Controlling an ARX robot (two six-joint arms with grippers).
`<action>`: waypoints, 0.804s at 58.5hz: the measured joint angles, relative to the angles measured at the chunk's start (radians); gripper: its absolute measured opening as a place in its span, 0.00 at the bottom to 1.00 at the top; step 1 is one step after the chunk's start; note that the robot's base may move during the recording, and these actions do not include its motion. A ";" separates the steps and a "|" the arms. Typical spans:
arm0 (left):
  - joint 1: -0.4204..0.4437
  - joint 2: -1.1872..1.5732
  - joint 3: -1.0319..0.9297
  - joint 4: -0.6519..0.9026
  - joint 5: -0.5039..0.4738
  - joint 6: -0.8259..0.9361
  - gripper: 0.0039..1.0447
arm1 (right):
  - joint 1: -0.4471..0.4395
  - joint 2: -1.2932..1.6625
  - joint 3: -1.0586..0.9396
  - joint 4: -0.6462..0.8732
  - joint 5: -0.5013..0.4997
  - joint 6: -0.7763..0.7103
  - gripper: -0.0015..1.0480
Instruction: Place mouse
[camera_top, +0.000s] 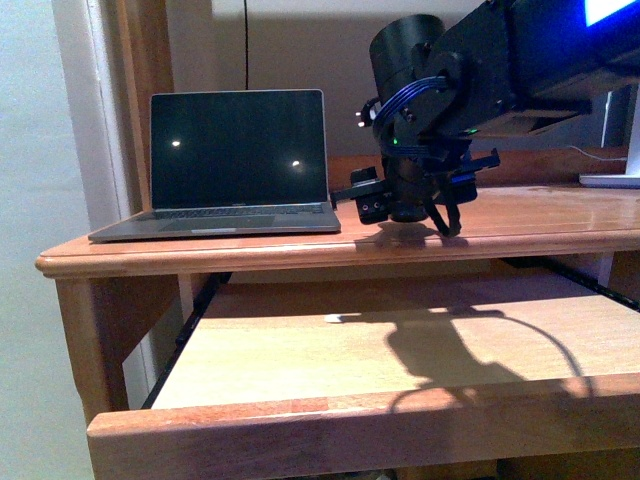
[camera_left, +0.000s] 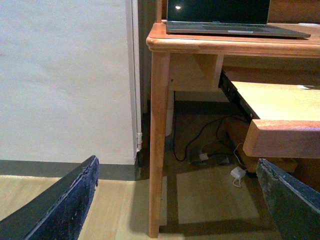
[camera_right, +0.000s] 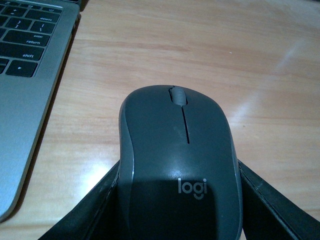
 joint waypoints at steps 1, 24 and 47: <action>0.000 0.000 0.000 0.000 0.000 0.000 0.93 | 0.000 0.008 0.012 -0.004 0.002 -0.001 0.54; 0.000 0.000 0.000 0.000 0.000 0.000 0.93 | 0.013 0.142 0.213 -0.028 0.018 -0.008 0.89; 0.000 0.000 0.000 0.000 0.000 0.000 0.93 | -0.068 -0.208 -0.310 0.326 -0.147 0.098 0.93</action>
